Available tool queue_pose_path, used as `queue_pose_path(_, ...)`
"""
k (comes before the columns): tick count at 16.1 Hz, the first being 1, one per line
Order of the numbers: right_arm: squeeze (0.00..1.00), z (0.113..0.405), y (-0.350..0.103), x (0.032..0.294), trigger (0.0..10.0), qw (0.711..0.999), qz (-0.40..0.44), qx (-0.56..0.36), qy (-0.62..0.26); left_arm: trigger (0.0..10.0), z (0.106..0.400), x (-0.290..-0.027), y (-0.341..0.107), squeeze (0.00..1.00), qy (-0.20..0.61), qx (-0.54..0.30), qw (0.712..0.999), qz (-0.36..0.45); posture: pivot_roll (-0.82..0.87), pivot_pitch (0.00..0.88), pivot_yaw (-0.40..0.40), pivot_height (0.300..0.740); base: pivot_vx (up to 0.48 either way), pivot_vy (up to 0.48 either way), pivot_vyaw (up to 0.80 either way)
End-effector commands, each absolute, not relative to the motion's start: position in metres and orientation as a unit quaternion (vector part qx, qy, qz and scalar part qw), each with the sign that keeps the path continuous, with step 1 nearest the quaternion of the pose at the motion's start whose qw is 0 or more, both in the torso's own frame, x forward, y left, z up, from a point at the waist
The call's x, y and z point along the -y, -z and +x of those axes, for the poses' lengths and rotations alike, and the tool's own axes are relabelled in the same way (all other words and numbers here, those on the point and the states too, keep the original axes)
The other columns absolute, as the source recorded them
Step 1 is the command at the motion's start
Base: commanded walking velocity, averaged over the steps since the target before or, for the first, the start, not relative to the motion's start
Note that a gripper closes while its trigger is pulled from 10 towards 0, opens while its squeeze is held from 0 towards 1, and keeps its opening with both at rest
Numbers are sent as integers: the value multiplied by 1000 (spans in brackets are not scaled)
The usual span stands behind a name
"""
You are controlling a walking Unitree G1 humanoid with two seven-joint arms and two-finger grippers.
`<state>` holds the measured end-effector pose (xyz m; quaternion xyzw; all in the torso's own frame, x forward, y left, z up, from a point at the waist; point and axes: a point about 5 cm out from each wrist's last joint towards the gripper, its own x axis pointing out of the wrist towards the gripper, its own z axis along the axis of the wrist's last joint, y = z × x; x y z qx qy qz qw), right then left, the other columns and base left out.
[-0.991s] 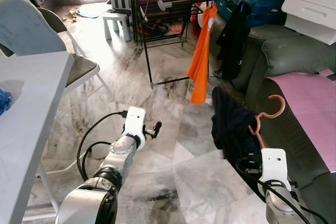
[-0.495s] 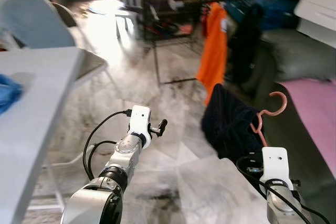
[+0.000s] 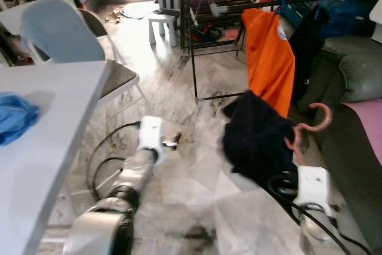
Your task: Hang hanger
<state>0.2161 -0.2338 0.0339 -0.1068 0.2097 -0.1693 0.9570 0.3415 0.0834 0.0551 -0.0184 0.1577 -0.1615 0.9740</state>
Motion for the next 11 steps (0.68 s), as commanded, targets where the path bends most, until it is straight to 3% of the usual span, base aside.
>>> queue_pose_path(1, 0, 223, -42, 229, 10000, 962, -100, -187, 172, 10000, 343, -98, -54, 0, 145, -162, 976, -9, -102, 0, 48, 740, 292, 0, 0)
queue_pose_path(11, 0, 228, -33, 230, 10000, 959, -110, -188, 182, 10000, 337, -90, -47, 0, 149, -178, 972, -25, -97, 0, 35, 740, 335, 0, 0)
